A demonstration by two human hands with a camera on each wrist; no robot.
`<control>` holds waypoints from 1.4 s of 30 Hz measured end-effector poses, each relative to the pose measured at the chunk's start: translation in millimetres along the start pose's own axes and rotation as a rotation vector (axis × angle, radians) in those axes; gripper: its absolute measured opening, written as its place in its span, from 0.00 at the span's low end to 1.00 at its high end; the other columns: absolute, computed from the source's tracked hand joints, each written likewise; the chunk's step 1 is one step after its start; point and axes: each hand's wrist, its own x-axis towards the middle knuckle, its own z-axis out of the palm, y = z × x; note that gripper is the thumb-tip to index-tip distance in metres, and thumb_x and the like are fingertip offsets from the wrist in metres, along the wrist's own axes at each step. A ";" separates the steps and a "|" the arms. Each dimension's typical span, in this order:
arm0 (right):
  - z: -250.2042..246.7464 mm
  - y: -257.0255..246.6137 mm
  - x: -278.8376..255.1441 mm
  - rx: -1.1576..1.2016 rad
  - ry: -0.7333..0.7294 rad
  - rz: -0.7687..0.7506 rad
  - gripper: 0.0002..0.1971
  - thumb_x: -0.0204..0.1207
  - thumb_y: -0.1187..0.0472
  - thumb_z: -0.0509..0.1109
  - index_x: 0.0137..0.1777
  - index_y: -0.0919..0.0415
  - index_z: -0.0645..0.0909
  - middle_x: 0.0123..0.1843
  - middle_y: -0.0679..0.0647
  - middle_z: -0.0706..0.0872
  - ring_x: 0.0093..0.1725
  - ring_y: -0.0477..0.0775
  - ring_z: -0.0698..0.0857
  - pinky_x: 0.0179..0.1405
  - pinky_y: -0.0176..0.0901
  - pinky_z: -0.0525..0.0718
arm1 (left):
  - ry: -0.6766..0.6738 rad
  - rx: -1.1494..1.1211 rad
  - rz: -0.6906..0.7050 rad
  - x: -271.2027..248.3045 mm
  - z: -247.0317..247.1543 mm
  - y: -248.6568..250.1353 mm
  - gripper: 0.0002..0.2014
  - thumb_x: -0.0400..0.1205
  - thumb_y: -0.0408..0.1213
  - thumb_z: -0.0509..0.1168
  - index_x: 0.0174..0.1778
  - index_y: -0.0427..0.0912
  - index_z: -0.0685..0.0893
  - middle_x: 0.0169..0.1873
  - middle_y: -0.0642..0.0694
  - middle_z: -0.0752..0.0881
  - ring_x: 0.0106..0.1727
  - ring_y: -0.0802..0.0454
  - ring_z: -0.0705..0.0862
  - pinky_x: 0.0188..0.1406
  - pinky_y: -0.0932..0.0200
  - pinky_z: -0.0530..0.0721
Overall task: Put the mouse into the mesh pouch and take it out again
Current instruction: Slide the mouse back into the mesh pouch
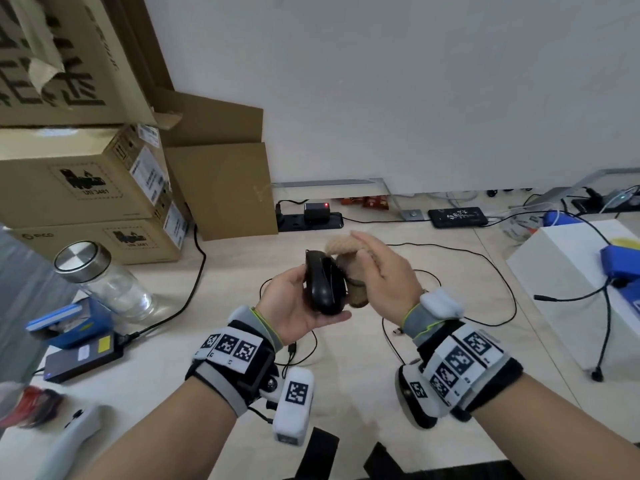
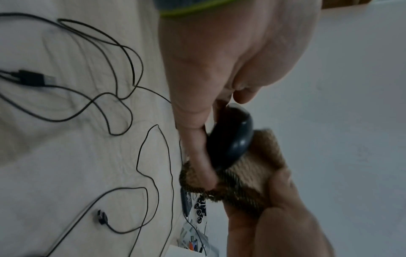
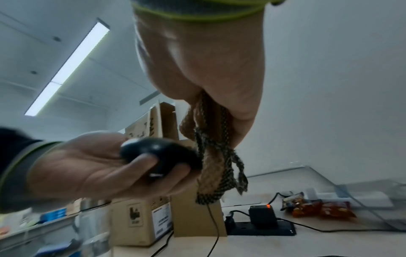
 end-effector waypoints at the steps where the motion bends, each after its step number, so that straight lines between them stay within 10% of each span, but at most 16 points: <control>1: 7.3 -2.7 -1.7 -0.010 -0.054 -0.046 0.22 0.83 0.51 0.54 0.74 0.53 0.77 0.67 0.48 0.84 0.65 0.49 0.79 0.66 0.37 0.73 | -0.003 0.001 0.024 1.3 2.6 -0.3 0.23 0.88 0.47 0.49 0.68 0.38 0.80 0.59 0.34 0.86 0.59 0.35 0.86 0.51 0.37 0.87; 5: 30.6 -7.0 -15.7 -0.109 -0.197 -0.107 0.33 0.80 0.36 0.45 0.79 0.50 0.71 0.74 0.53 0.77 0.71 0.55 0.73 0.74 0.49 0.68 | 0.058 0.073 0.136 4.3 8.9 2.4 0.21 0.88 0.49 0.50 0.65 0.43 0.84 0.60 0.38 0.87 0.60 0.41 0.86 0.47 0.44 0.88; 8: 32.6 -15.4 -28.6 -0.178 -0.176 -0.311 0.29 0.82 0.49 0.50 0.77 0.63 0.72 0.75 0.61 0.74 0.74 0.60 0.70 0.73 0.40 0.60 | 0.089 0.255 0.238 3.1 11.1 7.8 0.15 0.86 0.42 0.54 0.46 0.34 0.78 0.39 0.31 0.80 0.39 0.39 0.82 0.32 0.52 0.83; 11: 28.5 -10.5 -27.4 -0.124 -0.173 -0.427 0.24 0.80 0.55 0.58 0.74 0.60 0.76 0.71 0.60 0.75 0.68 0.60 0.75 0.70 0.41 0.66 | 0.115 0.297 0.251 -2.4 16.2 7.5 0.12 0.88 0.39 0.50 0.43 0.41 0.75 0.37 0.39 0.79 0.39 0.45 0.80 0.37 0.53 0.80; 15: 21.0 -3.7 -6.6 -0.042 -0.005 -0.262 0.22 0.78 0.43 0.62 0.67 0.50 0.83 0.58 0.51 0.77 0.49 0.42 0.78 0.54 0.29 0.76 | 0.150 0.432 0.264 -7.7 18.4 -0.7 0.19 0.88 0.46 0.49 0.46 0.40 0.81 0.32 0.40 0.84 0.27 0.46 0.80 0.27 0.59 0.72; 19: 17.8 -7.8 13.2 -0.066 0.123 0.032 0.25 0.78 0.40 0.54 0.54 0.50 0.90 0.45 0.53 0.85 0.51 0.45 0.78 0.52 0.40 0.76 | 0.163 0.431 0.223 -10.6 22.1 -5.2 0.22 0.88 0.50 0.50 0.51 0.35 0.80 0.28 0.34 0.84 0.18 0.42 0.79 0.15 0.63 0.64; 26: 36.7 -31.2 -28.2 -0.051 0.065 -0.369 0.14 0.78 0.54 0.66 0.59 0.58 0.87 0.53 0.55 0.77 0.42 0.47 0.79 0.39 0.34 0.79 | 0.093 0.275 0.320 -17.9 35.0 3.6 0.10 0.82 0.29 0.51 0.35 0.36 0.73 0.29 0.39 0.74 0.27 0.47 0.74 0.24 0.59 0.74; 33: 22.2 -20.1 -0.2 0.032 0.198 -0.009 0.15 0.78 0.48 0.61 0.55 0.51 0.85 0.51 0.51 0.82 0.47 0.31 0.76 0.47 0.22 0.70 | 0.244 0.393 0.201 -20.8 26.3 -3.5 0.22 0.87 0.51 0.52 0.46 0.35 0.80 0.26 0.35 0.81 0.17 0.43 0.77 0.14 0.65 0.62; 39: 29.1 -37.9 -32.9 -0.012 0.076 -0.372 0.14 0.77 0.53 0.68 0.57 0.57 0.87 0.51 0.53 0.77 0.46 0.47 0.79 0.42 0.32 0.79 | 0.142 0.255 0.235 -31.2 38.3 4.0 0.13 0.86 0.33 0.51 0.39 0.37 0.76 0.33 0.39 0.78 0.34 0.45 0.76 0.34 0.53 0.72; 42: 20.4 -27.1 -11.8 0.030 0.165 -0.215 0.15 0.79 0.51 0.66 0.57 0.56 0.88 0.47 0.48 0.76 0.45 0.39 0.78 0.46 0.28 0.76 | 0.220 0.443 0.244 -31.0 34.7 -1.3 0.20 0.89 0.45 0.49 0.43 0.38 0.80 0.27 0.37 0.81 0.23 0.43 0.78 0.23 0.60 0.67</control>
